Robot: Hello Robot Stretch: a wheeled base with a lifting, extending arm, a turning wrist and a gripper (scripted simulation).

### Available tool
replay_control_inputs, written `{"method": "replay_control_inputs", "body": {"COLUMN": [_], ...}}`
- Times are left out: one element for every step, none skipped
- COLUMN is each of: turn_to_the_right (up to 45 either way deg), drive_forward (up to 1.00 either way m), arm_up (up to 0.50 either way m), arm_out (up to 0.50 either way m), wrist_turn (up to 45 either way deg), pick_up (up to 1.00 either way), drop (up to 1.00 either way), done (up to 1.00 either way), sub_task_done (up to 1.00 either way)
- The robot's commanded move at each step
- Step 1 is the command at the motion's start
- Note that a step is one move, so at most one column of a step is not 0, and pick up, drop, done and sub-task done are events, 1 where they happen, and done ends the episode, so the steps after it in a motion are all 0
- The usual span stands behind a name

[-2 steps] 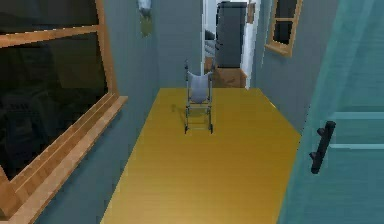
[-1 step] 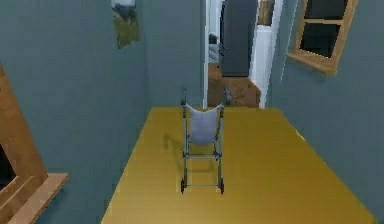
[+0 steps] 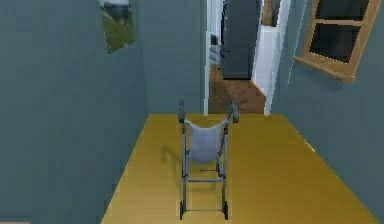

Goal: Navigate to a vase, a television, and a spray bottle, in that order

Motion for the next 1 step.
{"method": "replay_control_inputs", "body": {"turn_to_the_right": [45.0], "drive_forward": [0.00], "arm_up": [0.00], "arm_out": [0.00], "wrist_turn": [0.0], "pick_up": [0.00], "drop": [0.00], "done": [0.00], "sub_task_done": [0.00]}}
